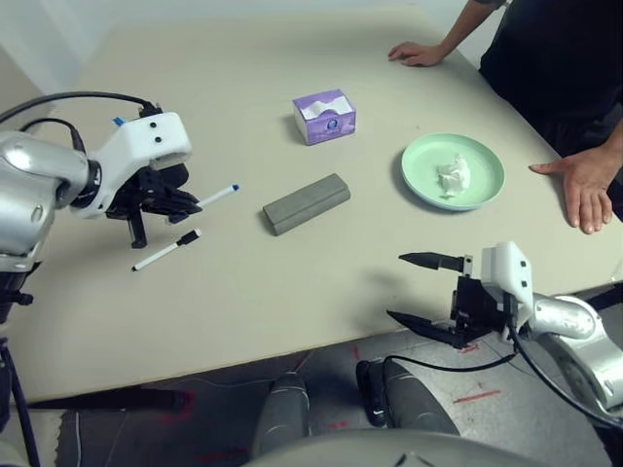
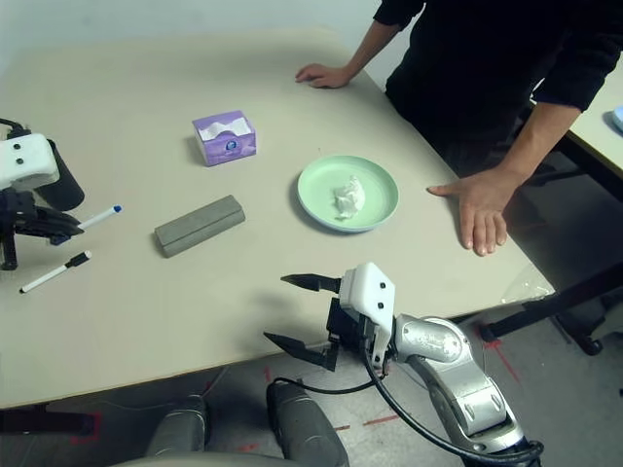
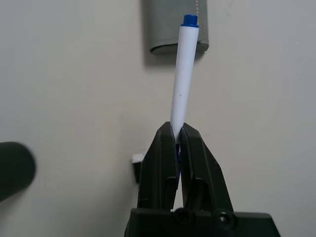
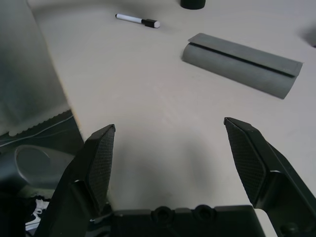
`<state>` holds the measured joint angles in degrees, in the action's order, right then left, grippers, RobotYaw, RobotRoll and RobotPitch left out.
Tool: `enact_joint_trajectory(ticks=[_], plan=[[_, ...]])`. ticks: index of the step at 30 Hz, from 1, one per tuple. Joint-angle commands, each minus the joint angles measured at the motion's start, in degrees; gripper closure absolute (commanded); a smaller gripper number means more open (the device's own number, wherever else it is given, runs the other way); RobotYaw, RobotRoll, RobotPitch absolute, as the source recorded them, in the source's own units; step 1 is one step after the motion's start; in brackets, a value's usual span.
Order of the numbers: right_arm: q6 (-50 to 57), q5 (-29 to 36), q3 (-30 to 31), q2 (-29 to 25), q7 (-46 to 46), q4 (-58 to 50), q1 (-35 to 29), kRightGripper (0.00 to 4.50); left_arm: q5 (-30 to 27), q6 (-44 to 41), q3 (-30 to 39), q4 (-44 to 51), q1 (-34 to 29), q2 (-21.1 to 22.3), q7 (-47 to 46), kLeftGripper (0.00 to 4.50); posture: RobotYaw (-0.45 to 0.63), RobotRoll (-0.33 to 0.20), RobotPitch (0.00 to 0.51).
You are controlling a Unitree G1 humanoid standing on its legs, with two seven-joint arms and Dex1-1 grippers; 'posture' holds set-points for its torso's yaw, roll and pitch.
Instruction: Organize and tidy the items on the table.
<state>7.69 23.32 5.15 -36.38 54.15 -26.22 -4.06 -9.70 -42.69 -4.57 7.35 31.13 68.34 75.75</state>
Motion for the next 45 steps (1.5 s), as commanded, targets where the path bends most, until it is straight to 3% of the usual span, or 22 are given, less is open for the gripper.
enact_joint_trajectory(ticks=[1,11,16,25,32,45], plan=[[0.83,1.11,-1.41,0.25,-0.68,0.56,0.27,0.00,-2.11,-2.52,3.21,1.92,-0.69,-1.62,-3.67,4.48,-0.07,0.000,0.134],[2.67,4.05,-4.38,2.88,-3.99,1.83,2.31,0.00,-5.37,-6.25,12.19,4.02,-0.05,-10.75,-18.85,4.48,-0.06,0.000,0.140],[2.58,4.59,-5.93,4.64,-6.05,2.58,2.69,0.00,-4.86,-4.31,16.54,2.51,1.17,-15.26,-27.71,4.48,-0.05,0.000,0.144],[2.20,4.04,-5.81,5.76,-6.39,3.34,2.32,0.00,-0.36,11.22,20.56,-7.77,3.16,-20.59,-41.14,4.48,-0.04,0.000,0.144],[2.49,3.80,-5.70,5.96,-6.62,3.23,2.41,0.00,2.08,23.44,19.56,-19.66,5.99,-24.75,-46.88,4.48,-0.05,0.000,0.149],[2.62,3.52,-6.01,5.52,-6.76,3.16,1.84,0.00,6.39,40.23,17.43,-44.08,16.06,-27.32,-53.04,4.48,-0.05,0.000,0.158]])
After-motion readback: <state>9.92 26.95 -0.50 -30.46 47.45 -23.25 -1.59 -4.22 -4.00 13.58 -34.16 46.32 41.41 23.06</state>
